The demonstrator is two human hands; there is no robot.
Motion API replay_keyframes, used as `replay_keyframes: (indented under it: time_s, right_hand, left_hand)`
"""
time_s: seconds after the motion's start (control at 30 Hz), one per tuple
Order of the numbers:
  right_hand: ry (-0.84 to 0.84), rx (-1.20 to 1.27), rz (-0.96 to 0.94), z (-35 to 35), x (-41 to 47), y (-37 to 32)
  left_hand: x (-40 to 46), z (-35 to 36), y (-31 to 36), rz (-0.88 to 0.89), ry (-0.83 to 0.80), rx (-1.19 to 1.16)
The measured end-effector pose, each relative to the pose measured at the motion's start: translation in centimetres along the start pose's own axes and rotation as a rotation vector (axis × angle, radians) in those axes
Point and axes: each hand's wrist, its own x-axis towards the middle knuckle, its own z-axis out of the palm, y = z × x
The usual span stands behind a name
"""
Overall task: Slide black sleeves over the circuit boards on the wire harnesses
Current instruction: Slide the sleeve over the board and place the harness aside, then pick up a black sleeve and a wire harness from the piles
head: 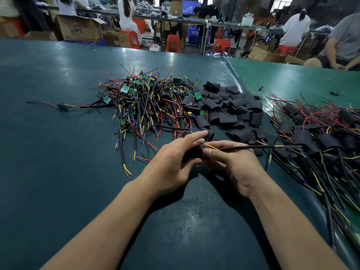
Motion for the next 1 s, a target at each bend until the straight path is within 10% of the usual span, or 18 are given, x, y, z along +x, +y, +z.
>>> replay_keyframes:
  time_s: [0.6, 0.73, 1.0]
  right_hand:
    - [-0.028, -0.021, 0.089, 0.9, -0.5, -0.1]
    - [0.272, 0.119, -0.121, 0.2, 0.1, -0.9]
    - [0.609, 0.818, -0.163, -4.3, 0.5, -3.0]
  left_hand:
    - [0.1, -0.7, -1.1, 0.065, 0.125, 0.249]
    - [0.4, -0.9, -1.3, 0.036, 0.326, 0.38]
    - [0.1, -2.4, -2.8, -0.637, 0.387, 0.691]
